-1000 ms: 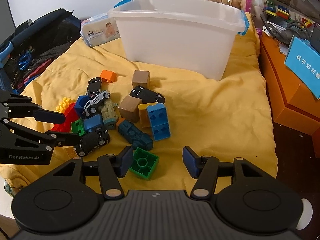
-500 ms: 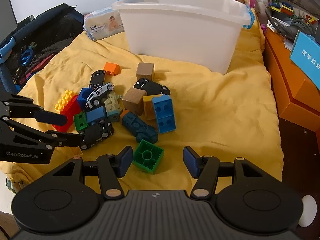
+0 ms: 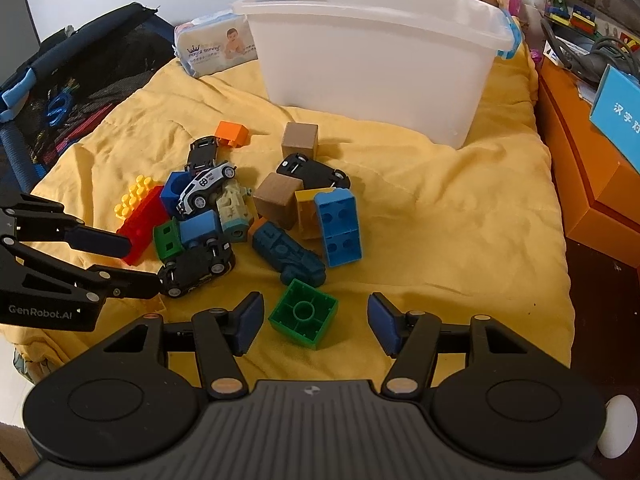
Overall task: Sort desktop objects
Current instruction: 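Grasp the black and yellow car in the pile with the left tool, then grasp the white and green race car with the right tool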
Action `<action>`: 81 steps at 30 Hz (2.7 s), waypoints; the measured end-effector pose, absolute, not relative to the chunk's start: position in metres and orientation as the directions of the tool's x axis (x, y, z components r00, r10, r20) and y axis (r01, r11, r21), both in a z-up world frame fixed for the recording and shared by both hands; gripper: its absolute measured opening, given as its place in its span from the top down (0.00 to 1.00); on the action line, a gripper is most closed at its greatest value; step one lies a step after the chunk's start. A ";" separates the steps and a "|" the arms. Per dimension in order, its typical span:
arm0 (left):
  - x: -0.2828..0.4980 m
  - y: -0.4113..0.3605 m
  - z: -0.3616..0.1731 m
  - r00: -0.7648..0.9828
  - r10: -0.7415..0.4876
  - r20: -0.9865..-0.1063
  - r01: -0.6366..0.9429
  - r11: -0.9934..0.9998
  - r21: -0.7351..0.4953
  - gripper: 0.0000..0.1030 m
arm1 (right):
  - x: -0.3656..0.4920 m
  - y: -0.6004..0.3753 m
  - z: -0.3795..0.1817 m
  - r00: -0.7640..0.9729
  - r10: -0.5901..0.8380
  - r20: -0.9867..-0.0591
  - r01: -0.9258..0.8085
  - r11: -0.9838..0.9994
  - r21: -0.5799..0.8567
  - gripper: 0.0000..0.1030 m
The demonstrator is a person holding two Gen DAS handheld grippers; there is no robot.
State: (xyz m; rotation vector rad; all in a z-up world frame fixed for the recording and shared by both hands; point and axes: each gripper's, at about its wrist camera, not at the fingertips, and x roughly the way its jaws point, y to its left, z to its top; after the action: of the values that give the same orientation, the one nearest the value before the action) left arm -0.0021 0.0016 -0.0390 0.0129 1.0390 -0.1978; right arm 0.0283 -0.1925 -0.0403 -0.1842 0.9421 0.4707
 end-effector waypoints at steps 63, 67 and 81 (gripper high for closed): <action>0.030 -0.009 -0.047 0.396 -0.305 -0.866 0.388 0.910 -0.143 0.62 | 0.110 -0.159 -0.022 0.504 0.331 -0.798 -0.670 0.733 -0.118 0.85; 0.027 -0.018 -0.051 0.388 -0.290 -0.875 0.409 0.905 -0.118 0.65 | 0.071 -0.184 -0.005 0.578 0.290 -0.763 -0.614 0.770 -0.172 0.85; 0.007 -0.023 -0.045 0.457 -0.232 -0.859 0.390 0.920 -0.041 0.65 | 0.016 -0.201 -0.060 0.614 0.027 -0.789 -0.538 0.745 -0.393 0.85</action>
State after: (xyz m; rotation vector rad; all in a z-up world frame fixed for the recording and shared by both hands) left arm 0.0074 -0.0232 -0.0449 0.1701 1.0278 -0.3857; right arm 0.0164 -0.2008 -0.0599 -0.6650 0.8584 0.3549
